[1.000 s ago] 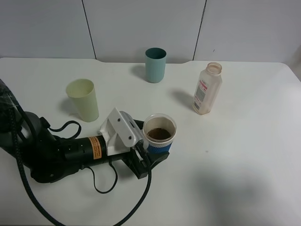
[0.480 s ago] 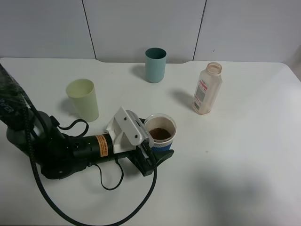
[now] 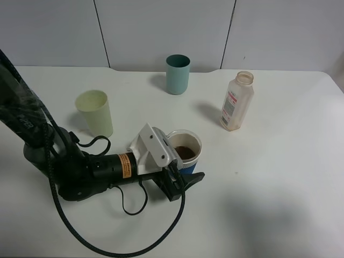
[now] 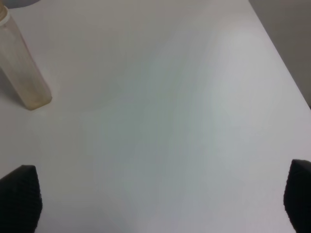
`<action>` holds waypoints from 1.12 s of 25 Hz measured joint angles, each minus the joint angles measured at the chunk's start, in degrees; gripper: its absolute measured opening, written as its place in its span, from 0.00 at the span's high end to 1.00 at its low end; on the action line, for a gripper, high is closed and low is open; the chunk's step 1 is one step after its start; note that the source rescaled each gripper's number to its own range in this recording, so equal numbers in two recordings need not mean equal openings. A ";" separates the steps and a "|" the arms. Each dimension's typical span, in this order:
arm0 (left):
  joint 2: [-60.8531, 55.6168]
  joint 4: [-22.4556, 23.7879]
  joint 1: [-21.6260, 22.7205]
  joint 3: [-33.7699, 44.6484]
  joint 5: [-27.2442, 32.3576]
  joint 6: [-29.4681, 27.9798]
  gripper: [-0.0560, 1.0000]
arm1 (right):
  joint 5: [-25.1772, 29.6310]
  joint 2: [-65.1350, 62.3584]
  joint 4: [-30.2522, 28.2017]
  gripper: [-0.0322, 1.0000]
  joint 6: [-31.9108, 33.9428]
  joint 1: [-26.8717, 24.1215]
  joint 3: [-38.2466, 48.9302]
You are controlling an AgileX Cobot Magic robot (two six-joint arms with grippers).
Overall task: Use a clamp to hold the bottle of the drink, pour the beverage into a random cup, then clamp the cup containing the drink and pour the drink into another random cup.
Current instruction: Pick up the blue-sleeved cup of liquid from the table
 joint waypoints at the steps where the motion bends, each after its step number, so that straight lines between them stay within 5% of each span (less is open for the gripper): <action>1: 0.40 0.07 0.00 -0.39 0.00 0.00 0.00 | 0.00 0.00 0.00 0.00 0.00 0.00 0.00; 13: 2.51 0.33 0.00 -2.34 0.05 -0.30 0.03 | 0.00 0.00 0.00 0.00 0.00 0.00 0.00; 15: 2.51 0.33 0.00 -2.34 0.05 -0.30 0.11 | 0.00 0.00 0.00 0.00 0.00 0.00 0.00; 16: 2.51 0.33 0.00 -2.40 0.05 -0.30 0.24 | 0.00 0.00 0.00 0.00 0.00 0.00 0.00; 17: 2.51 0.33 0.00 -2.40 0.05 -0.30 0.47 | 0.00 0.00 0.00 0.00 0.00 0.00 0.00; 18: 2.51 0.40 0.00 -2.40 0.05 -0.30 0.80 | 0.00 0.00 0.00 0.00 0.00 0.00 0.00; 19: 2.51 0.83 0.00 -2.40 -0.10 -0.31 0.95 | 0.00 0.00 0.00 0.00 0.00 0.00 0.00; 28: 2.26 3.55 0.00 -2.31 0.16 -3.50 0.92 | 0.00 0.00 0.00 0.00 0.00 0.00 0.00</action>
